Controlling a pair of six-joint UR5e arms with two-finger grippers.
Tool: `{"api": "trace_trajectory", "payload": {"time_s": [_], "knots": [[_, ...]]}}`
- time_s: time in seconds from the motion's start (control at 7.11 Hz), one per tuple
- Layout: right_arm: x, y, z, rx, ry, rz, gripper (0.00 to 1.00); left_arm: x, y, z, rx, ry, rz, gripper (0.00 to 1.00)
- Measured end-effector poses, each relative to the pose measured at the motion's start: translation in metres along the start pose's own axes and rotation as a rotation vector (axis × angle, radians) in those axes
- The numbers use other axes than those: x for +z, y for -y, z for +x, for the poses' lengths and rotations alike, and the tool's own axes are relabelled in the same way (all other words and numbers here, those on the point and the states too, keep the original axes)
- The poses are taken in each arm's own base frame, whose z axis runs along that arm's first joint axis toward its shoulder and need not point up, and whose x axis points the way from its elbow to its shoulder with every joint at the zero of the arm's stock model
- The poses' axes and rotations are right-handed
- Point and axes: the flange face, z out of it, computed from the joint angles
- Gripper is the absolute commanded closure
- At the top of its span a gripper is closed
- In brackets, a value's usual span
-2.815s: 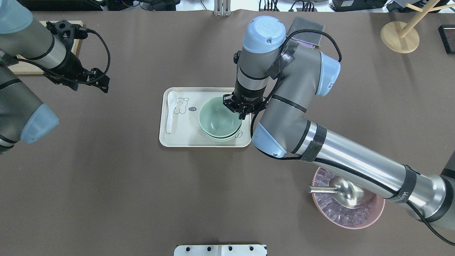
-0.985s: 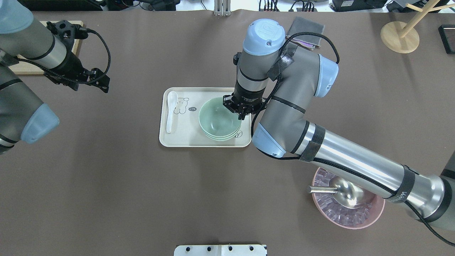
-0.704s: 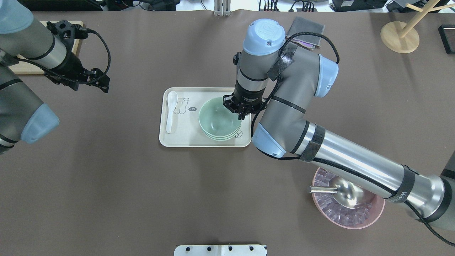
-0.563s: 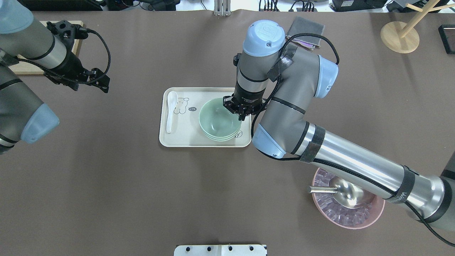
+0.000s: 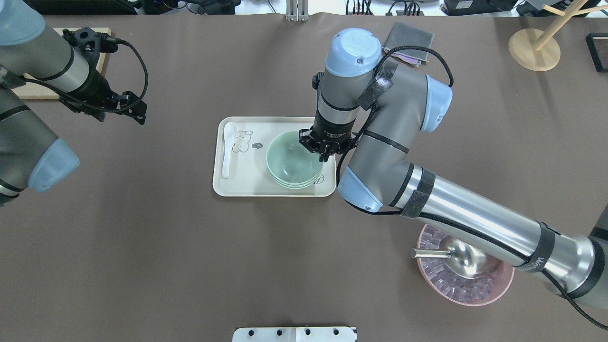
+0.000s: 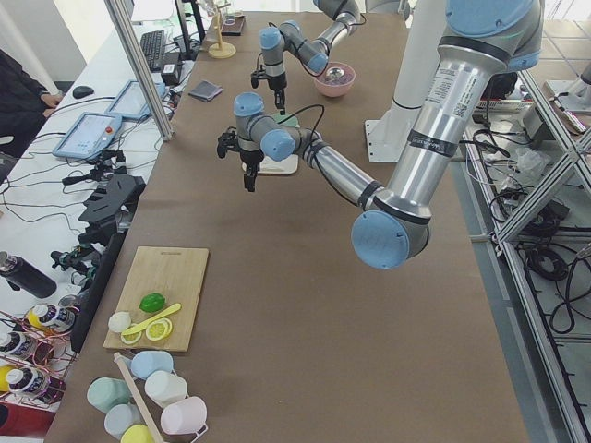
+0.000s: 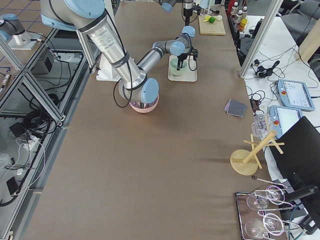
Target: Stack green bowls together
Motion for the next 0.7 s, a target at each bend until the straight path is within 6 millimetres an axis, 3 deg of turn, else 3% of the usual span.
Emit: {"api": "trace_trajectory", "payload": {"time_s": [0.7], "knots": [[-0.0074,-0.0007,-0.0041,0.002,0.014,0.008,0.0,-0.0012,0.0005,0.0004,-0.002,-0.001,0.0,0.03]]}}
